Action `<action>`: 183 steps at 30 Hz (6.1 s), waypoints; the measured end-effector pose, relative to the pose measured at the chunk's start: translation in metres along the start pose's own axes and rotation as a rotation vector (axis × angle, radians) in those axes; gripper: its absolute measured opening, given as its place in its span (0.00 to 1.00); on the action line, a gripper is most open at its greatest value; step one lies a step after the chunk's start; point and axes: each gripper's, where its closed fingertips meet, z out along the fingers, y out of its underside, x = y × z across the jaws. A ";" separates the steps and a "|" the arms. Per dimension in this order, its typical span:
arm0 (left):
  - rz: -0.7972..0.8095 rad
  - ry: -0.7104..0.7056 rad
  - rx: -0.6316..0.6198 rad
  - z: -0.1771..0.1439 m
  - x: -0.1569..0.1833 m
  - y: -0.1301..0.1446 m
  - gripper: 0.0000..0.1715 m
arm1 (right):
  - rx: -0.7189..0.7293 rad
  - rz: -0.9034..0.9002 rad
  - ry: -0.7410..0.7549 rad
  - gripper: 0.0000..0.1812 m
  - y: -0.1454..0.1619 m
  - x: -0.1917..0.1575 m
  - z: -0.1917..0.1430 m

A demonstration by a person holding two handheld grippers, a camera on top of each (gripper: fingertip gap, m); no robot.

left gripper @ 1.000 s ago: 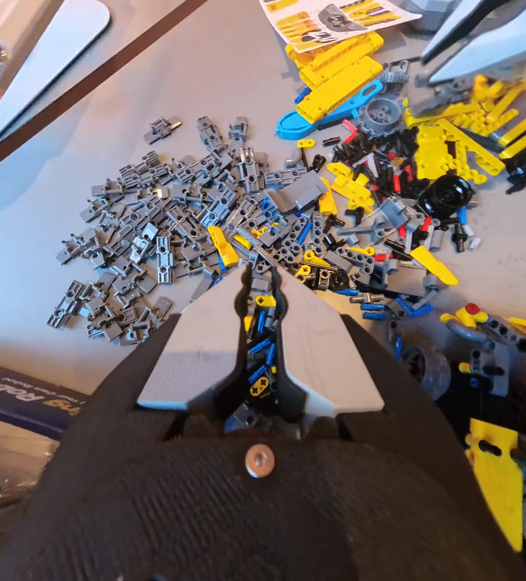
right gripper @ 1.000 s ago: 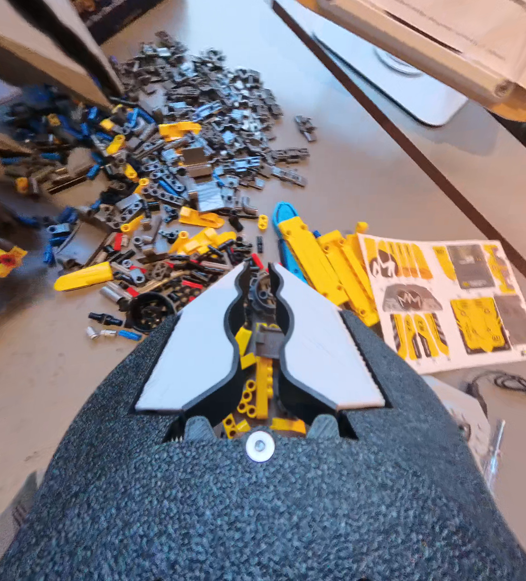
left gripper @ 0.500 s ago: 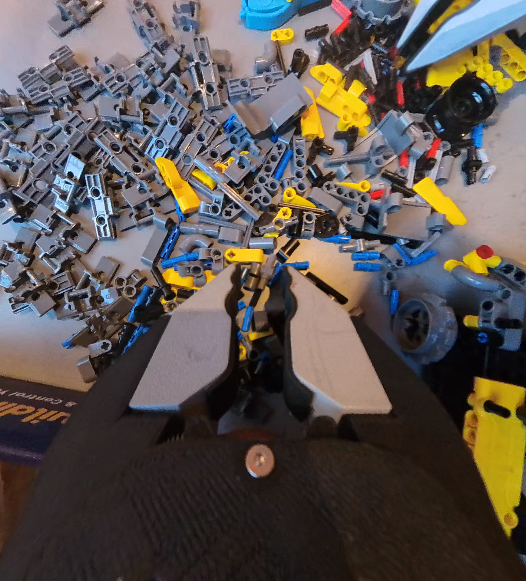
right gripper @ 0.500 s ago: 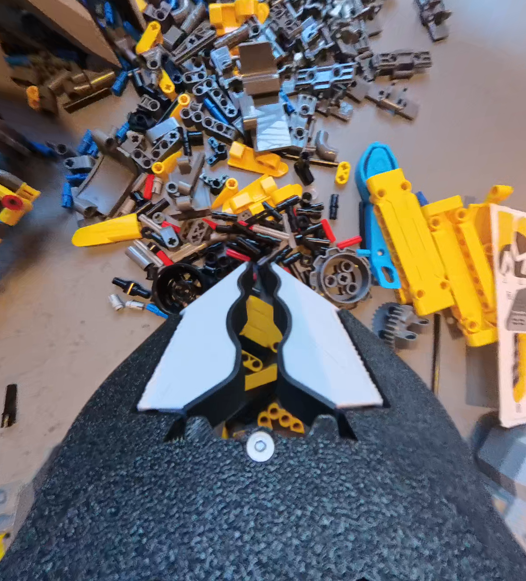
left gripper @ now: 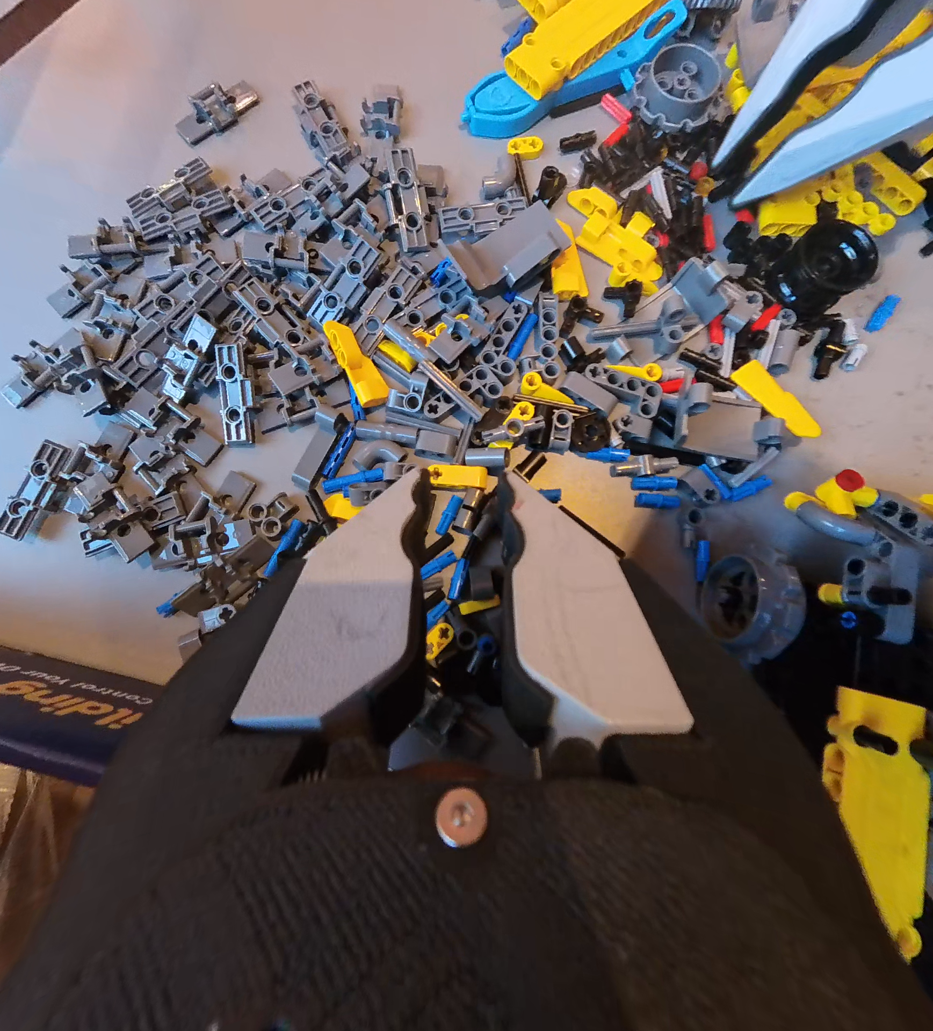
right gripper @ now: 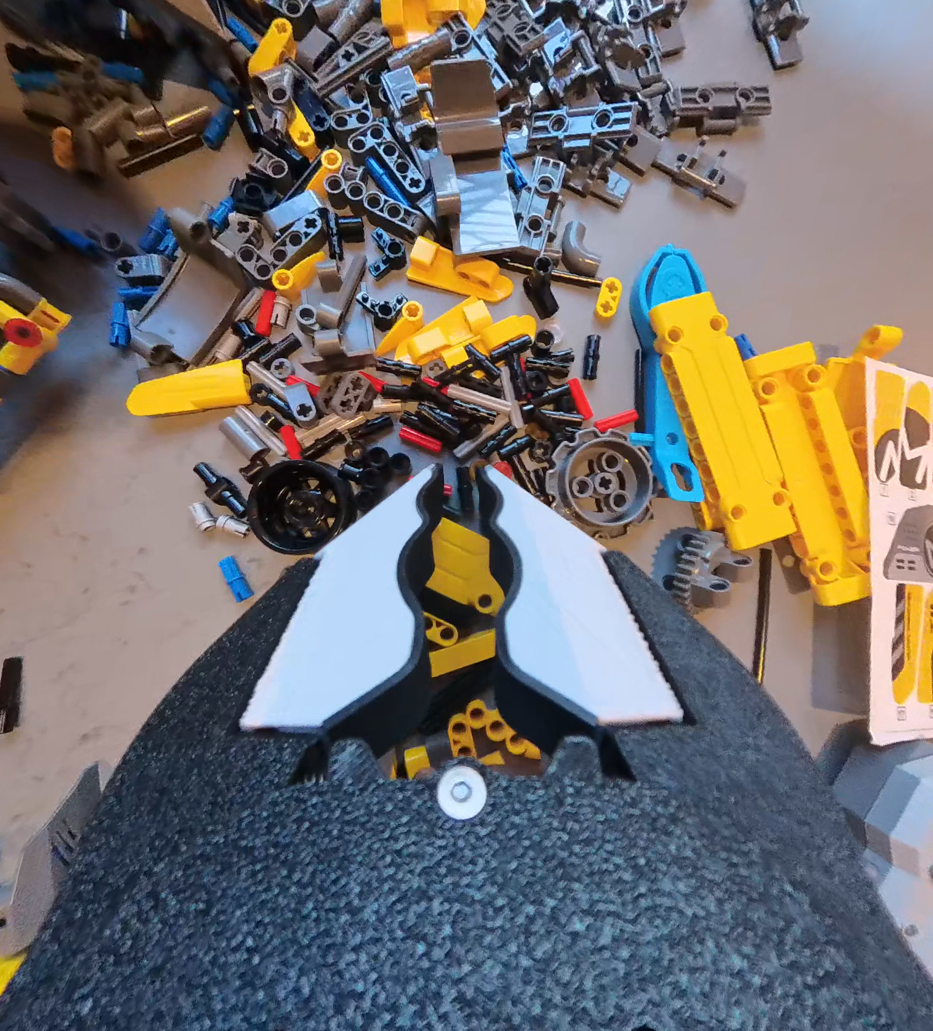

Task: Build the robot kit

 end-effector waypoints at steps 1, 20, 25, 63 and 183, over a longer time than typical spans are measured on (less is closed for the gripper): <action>0.003 -0.001 0.000 0.000 0.000 0.000 0.13 | 0.005 0.003 0.008 0.07 -0.001 0.002 0.000; 0.010 -0.009 0.009 -0.002 0.000 -0.002 0.12 | 0.096 0.100 0.054 0.07 -0.007 0.024 -0.011; 0.011 -0.013 0.012 -0.003 0.000 -0.002 0.13 | 0.172 0.124 0.190 0.04 -0.016 0.049 -0.032; 0.016 -0.006 0.012 -0.003 0.001 -0.002 0.13 | 0.050 0.020 0.157 0.05 -0.003 0.032 0.003; 0.110 0.029 0.049 -0.017 0.033 -0.014 0.13 | -0.164 -0.206 -0.203 0.07 0.056 -0.141 -0.051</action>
